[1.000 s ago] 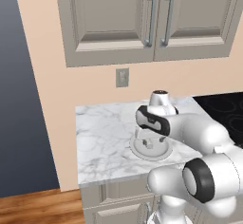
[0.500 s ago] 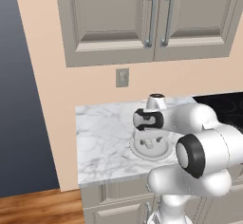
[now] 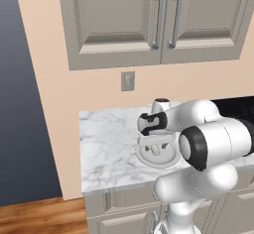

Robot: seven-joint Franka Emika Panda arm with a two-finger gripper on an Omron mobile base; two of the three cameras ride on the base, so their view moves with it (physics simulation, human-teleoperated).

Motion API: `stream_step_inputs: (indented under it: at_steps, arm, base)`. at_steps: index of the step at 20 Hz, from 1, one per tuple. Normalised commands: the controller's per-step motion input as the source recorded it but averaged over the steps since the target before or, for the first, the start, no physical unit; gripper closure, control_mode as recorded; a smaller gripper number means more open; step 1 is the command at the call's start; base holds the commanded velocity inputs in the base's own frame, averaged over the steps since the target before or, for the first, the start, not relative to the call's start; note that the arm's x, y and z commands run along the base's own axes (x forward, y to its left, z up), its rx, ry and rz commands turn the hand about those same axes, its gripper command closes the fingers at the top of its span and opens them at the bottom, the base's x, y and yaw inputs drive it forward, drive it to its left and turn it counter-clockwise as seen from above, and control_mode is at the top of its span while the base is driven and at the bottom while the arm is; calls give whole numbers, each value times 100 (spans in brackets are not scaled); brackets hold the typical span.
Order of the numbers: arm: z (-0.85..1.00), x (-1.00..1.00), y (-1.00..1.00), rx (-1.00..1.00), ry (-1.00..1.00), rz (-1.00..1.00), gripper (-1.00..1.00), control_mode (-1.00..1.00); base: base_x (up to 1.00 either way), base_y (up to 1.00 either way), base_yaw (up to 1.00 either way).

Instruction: Pick up the marshmallow and place it in the cup of hot chocolate on the dining counter.

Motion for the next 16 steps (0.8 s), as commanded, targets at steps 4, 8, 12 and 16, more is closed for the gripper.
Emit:
stream_step_inputs:
  at_steps: [4, 8, 12, 16]
  arm:
    - [0, 0, 0, 0, 0, 0, -100, -100]
    - [0, -18, 0, 0, 0, 0, -100, -100]
    - [3, -41, 0, 0, -7, 0, -100, -100]
    - [0, -4, 1, 0, -2, 0, -100, -100]
  base:
    - [0, 0, 0]
    - [0, 0, 0]
    - [0, 0, 0]
    - [0, 0, 0]
